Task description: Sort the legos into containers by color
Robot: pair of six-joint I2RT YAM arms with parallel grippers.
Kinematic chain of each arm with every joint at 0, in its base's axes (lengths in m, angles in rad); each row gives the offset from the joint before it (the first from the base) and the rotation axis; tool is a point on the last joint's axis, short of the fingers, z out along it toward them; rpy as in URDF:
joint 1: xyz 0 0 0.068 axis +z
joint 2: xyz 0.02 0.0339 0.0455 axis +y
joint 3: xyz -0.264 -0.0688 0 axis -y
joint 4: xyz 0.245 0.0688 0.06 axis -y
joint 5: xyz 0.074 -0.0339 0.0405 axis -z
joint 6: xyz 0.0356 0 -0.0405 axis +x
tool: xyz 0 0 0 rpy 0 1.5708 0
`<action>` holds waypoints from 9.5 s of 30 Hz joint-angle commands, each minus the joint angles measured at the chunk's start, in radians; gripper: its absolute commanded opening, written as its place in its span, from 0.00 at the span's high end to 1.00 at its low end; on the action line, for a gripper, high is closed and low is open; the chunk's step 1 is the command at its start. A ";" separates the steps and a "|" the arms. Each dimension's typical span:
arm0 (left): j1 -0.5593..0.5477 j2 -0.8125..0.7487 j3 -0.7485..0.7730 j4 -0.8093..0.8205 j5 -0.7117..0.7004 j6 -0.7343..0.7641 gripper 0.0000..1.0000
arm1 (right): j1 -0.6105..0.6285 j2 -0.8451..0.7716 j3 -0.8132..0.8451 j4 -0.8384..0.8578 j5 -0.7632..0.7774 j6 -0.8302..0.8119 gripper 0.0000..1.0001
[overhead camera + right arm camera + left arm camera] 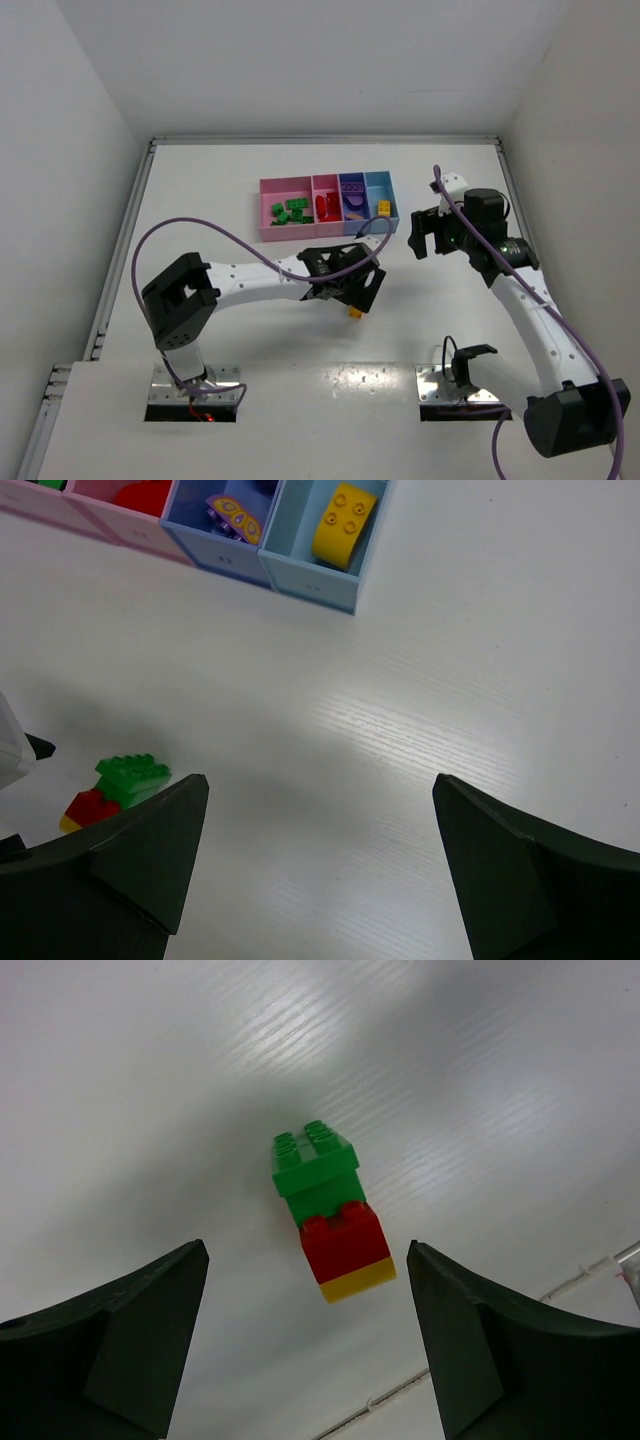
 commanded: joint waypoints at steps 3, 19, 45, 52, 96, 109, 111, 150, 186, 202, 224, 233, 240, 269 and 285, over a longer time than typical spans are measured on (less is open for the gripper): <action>-0.001 0.001 -0.032 0.002 -0.015 -0.059 0.13 | -0.012 -0.010 0.018 0.018 -0.027 0.016 0.06; -0.033 0.039 -0.052 0.052 -0.018 0.009 0.61 | -0.049 -0.001 0.000 0.018 -0.073 0.005 0.06; 0.527 -0.487 -0.217 -0.063 1.326 0.817 0.97 | 0.175 0.265 -0.032 0.400 -1.070 -0.136 0.11; 0.537 -0.450 -0.198 -0.063 1.380 0.817 0.99 | 0.226 0.275 0.015 0.290 -1.080 -0.251 0.11; 0.576 -0.514 -0.247 0.004 1.315 0.767 1.00 | 0.376 0.364 0.076 0.302 -1.110 -0.059 0.27; 0.608 -0.576 -0.325 0.042 1.315 0.747 1.00 | 0.332 0.299 0.047 0.333 -1.082 -0.035 1.00; 0.619 -0.591 -0.334 0.042 1.315 0.747 1.00 | 0.316 0.277 0.037 0.333 -1.082 -0.035 1.00; 0.531 -0.292 -0.409 0.196 0.317 0.471 0.65 | 0.269 0.249 0.046 0.268 -1.085 -0.093 1.00; 0.606 -0.567 -0.317 0.127 1.410 0.656 0.25 | 0.264 0.384 0.093 0.399 -1.289 0.040 1.00; 0.586 -0.525 -0.274 0.208 1.394 0.537 0.34 | 0.345 0.424 0.123 0.389 -1.248 0.031 1.00; 0.550 -0.467 -0.247 0.285 1.384 0.461 0.42 | 0.394 0.443 0.152 0.362 -1.128 -0.007 1.00; 0.550 -0.467 -0.237 0.294 1.393 0.461 0.65 | 0.394 0.461 0.161 0.353 -1.137 -0.007 1.00; 0.550 -0.467 -0.256 0.294 1.394 0.461 0.84 | 0.394 0.450 0.161 0.334 -1.137 -0.018 0.75; 0.550 -0.485 -0.283 0.294 1.384 0.471 0.89 | 0.356 0.441 0.170 0.322 -1.159 0.000 0.51; 0.550 -0.540 -0.329 0.294 1.351 0.480 0.89 | 0.322 0.432 0.161 0.313 -1.169 -0.009 0.99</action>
